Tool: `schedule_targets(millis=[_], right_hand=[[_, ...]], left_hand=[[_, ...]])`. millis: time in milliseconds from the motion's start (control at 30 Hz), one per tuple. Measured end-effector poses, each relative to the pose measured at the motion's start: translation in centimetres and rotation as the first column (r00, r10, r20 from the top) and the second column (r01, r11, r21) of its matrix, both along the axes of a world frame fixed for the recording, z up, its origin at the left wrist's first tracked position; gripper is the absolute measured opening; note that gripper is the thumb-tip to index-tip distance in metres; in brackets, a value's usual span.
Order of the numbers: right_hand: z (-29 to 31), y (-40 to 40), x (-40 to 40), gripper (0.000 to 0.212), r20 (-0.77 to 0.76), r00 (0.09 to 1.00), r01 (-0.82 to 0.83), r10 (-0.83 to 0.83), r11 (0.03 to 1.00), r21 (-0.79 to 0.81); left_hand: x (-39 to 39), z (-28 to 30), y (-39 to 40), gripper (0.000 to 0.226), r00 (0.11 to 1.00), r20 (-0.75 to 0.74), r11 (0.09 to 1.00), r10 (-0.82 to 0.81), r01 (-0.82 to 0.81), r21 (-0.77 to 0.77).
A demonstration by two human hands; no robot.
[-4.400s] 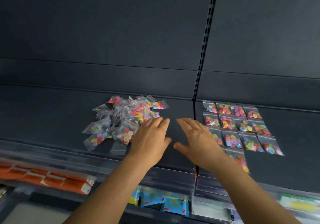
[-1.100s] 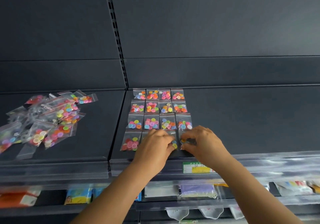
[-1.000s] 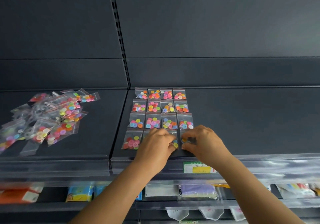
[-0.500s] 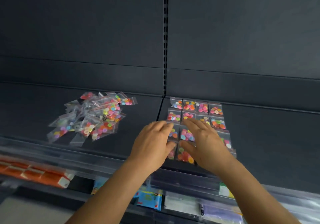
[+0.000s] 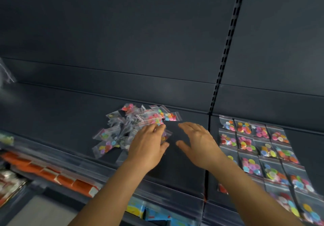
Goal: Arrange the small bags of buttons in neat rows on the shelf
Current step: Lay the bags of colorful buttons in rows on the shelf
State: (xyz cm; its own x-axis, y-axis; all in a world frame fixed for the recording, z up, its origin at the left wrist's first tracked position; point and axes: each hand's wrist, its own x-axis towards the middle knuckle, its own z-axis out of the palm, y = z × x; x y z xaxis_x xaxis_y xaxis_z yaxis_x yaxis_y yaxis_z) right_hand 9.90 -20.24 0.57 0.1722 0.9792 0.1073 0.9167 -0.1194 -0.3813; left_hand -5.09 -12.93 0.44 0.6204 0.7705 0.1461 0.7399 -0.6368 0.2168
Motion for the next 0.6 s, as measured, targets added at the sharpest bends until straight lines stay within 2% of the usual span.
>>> schedule_targets(millis=[233,500,600], right_hand=[[-1.5,5.5,-0.5,0.054,-0.041,0.998,0.050,-0.054,0.993,-0.106],[-3.2,10.7,1.0,0.040,-0.107,0.964,0.227,-0.244,0.963,-0.146],[-3.4,11.9,1.2,0.045,-0.098,0.931,0.328,-0.351,0.925,-0.190]], left_hand=[[-0.6,-1.0,5.1,0.052,0.998,-0.038,0.999,0.047,-0.047,0.007],[0.8,-1.8,8.8,0.052,0.994,-0.099,0.999,0.050,-0.051,0.001],[0.8,-2.1,9.5,0.059,0.994,-0.091,0.998,0.067,-0.067,0.007]])
